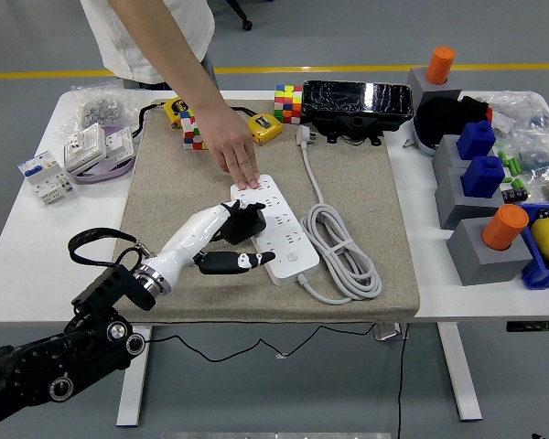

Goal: Put the plug near the board,insert it into the board,press the button,pull the plug out

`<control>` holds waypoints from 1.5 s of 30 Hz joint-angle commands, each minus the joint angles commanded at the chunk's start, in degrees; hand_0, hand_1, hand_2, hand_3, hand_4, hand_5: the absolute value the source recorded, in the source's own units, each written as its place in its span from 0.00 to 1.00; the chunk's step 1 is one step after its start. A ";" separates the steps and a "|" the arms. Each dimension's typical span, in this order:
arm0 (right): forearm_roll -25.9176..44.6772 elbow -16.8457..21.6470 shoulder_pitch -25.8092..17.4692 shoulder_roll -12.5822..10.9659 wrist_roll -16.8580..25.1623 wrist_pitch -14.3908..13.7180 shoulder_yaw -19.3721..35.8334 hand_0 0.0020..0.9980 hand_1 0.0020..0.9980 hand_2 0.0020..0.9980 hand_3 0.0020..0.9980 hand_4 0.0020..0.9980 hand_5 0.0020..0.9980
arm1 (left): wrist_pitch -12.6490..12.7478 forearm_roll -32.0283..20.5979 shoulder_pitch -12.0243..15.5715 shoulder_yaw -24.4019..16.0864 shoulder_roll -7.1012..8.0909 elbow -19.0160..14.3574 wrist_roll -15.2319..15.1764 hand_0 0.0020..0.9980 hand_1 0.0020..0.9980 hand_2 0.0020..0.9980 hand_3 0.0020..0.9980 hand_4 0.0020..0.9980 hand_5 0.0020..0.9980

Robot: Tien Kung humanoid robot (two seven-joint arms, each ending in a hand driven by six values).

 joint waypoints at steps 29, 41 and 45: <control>0.00 0.10 -0.12 0.21 0.02 0.02 0.43 0.58 0.63 0.62 0.55 0.89 0.42 | -1.21 1.36 -2.80 0.31 -4.01 3.08 3.80 0.79 0.83 0.80 0.80 0.91 0.52; -0.32 0.20 -0.26 0.08 0.11 -0.06 0.81 0.58 0.63 0.62 0.55 0.89 0.42 | -0.53 -1.20 -1.37 -2.24 -2.28 -3.71 1.31 0.79 0.82 0.78 0.79 0.91 0.51; -0.43 0.28 -0.34 0.02 0.12 -0.07 0.75 0.58 0.63 0.61 0.55 0.89 0.42 | -1.64 -3.63 0.10 -2.73 0.20 -9.72 1.02 0.46 0.57 0.60 0.76 0.91 0.51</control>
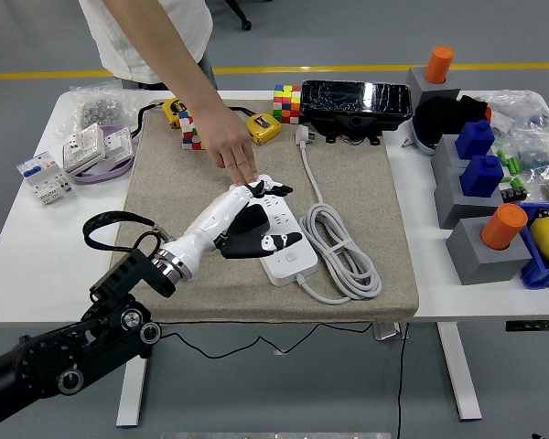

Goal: Put the plug near the board,insert it into the board,press the button,pull the plug out

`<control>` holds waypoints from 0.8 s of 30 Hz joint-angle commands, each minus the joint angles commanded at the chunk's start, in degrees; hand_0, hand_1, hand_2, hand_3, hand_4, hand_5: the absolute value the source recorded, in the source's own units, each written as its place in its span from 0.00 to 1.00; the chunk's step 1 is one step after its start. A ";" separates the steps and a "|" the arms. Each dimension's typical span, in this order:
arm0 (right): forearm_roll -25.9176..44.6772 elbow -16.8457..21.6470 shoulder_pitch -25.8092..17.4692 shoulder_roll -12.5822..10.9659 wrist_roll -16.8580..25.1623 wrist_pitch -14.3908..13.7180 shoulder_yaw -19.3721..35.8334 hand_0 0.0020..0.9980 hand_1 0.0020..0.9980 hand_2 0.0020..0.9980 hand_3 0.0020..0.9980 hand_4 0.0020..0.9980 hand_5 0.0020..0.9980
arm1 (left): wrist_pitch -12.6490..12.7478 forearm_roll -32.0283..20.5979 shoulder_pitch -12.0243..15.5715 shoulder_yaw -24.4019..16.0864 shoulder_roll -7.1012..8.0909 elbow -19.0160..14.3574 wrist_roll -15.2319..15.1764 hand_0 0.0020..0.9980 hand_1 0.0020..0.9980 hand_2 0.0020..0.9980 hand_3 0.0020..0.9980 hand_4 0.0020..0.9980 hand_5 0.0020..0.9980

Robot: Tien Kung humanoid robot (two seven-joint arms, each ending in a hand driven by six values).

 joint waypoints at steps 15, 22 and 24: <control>-0.15 0.41 0.00 -0.30 -0.01 0.00 0.05 0.58 0.63 0.61 0.55 0.89 0.42 | -16.83 7.32 -0.23 0.37 0.89 -4.18 17.39 0.19 0.12 0.19 0.77 0.87 0.40; -0.06 0.43 -0.02 -0.30 -0.04 0.04 -0.14 0.58 0.63 0.61 0.55 0.89 0.42 | -18.65 7.79 -1.38 1.37 -0.39 -2.84 21.16 0.11 0.05 0.13 0.86 0.88 0.42; 0.00 0.38 -0.04 -0.29 -0.06 0.04 -0.14 0.58 0.63 0.62 0.55 0.89 0.42 | -18.52 7.80 -1.70 1.82 -0.68 -2.24 21.47 0.10 0.04 0.13 0.87 0.88 0.39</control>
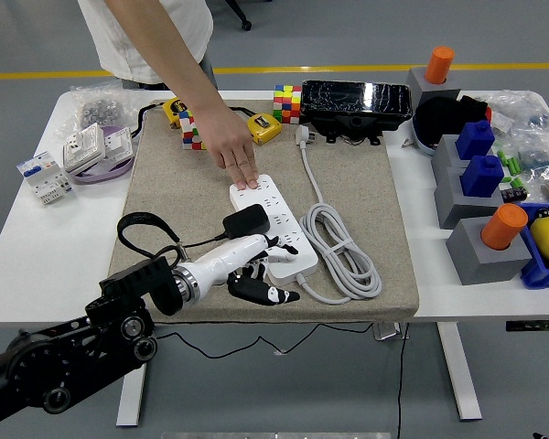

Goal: Put the plug near the board,insert it into the board,press the button,pull the plug out

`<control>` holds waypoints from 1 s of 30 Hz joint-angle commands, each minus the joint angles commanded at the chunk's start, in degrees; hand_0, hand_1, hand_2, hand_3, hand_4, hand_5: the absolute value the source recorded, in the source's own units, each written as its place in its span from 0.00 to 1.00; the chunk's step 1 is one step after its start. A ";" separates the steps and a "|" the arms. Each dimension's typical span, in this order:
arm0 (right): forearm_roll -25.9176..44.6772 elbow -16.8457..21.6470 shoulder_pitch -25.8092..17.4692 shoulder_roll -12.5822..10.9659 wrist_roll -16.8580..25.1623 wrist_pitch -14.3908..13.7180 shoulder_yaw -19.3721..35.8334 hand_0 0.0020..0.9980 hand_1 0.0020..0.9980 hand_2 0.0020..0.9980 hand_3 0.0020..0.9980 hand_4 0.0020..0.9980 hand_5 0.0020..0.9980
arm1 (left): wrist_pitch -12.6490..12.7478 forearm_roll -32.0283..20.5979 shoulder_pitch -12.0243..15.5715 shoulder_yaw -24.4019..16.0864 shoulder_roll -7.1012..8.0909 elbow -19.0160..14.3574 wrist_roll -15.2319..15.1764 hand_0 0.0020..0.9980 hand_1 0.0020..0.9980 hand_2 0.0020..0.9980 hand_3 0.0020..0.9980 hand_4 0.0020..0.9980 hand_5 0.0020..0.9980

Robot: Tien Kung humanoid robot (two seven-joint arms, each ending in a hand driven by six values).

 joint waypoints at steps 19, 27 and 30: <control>0.13 0.09 -0.09 -0.10 -0.02 0.03 -0.10 0.57 0.63 0.62 0.55 0.89 0.42 | -1.47 1.54 -1.16 1.82 -1.83 4.67 2.26 0.09 0.05 0.12 0.85 0.87 0.37; 0.09 0.05 -0.17 -0.11 -0.06 0.05 0.02 0.57 0.63 0.62 0.55 0.89 0.42 | -1.50 1.71 -0.83 1.62 -1.66 4.73 2.32 0.09 0.05 0.12 0.84 0.86 0.37; 0.02 0.08 -0.17 -0.11 -0.05 0.04 0.07 0.57 0.63 0.62 0.55 0.89 0.42 | 0.57 -0.55 -0.53 0.94 -1.41 3.80 -1.06 0.10 0.04 0.13 0.70 0.86 0.36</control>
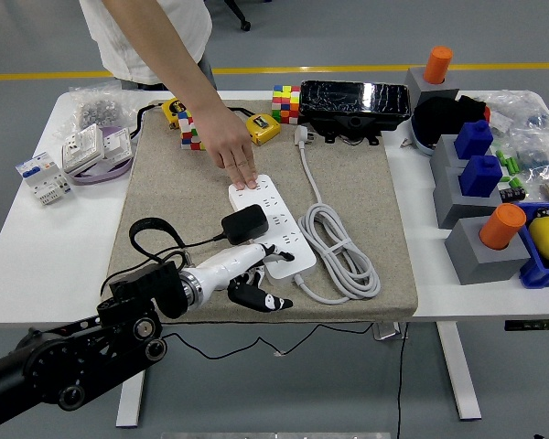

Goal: Put the plug near the board,insert it into the board,press the button,pull the plug out

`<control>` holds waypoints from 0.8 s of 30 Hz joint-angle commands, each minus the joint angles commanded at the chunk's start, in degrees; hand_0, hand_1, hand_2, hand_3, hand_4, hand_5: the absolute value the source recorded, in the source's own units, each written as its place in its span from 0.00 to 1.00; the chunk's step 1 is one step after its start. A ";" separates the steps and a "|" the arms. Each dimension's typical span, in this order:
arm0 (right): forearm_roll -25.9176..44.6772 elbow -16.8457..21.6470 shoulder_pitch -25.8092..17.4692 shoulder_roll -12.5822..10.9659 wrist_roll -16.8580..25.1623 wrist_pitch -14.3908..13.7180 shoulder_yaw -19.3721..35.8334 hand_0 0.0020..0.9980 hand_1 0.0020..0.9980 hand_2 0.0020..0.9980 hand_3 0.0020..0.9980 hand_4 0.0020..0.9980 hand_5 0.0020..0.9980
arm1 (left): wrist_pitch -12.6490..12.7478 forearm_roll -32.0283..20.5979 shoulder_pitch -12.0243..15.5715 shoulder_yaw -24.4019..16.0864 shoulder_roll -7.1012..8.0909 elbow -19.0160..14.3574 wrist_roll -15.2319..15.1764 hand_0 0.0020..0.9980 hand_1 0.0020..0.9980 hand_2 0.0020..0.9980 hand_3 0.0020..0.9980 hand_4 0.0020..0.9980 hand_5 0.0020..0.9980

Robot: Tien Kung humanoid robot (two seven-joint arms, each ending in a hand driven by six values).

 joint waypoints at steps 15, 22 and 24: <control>0.06 0.03 0.09 0.04 0.02 -0.02 -0.12 0.57 0.63 0.62 0.55 0.89 0.42 | 18.07 -22.09 0.57 -1.58 0.36 1.33 -25.35 0.23 0.22 0.33 0.57 0.85 0.34; 0.13 0.02 0.04 0.06 0.02 0.01 -0.26 0.57 0.63 0.62 0.55 0.89 0.42 | 20.71 -19.13 0.66 -3.31 -0.11 4.90 -26.69 0.38 0.42 0.48 0.57 0.85 0.33; 0.17 0.02 0.02 0.06 0.03 0.00 -0.29 0.57 0.63 0.62 0.55 0.89 0.42 | 21.58 -18.17 0.50 -3.41 -0.32 6.41 -27.05 0.56 0.60 0.55 0.59 0.85 0.33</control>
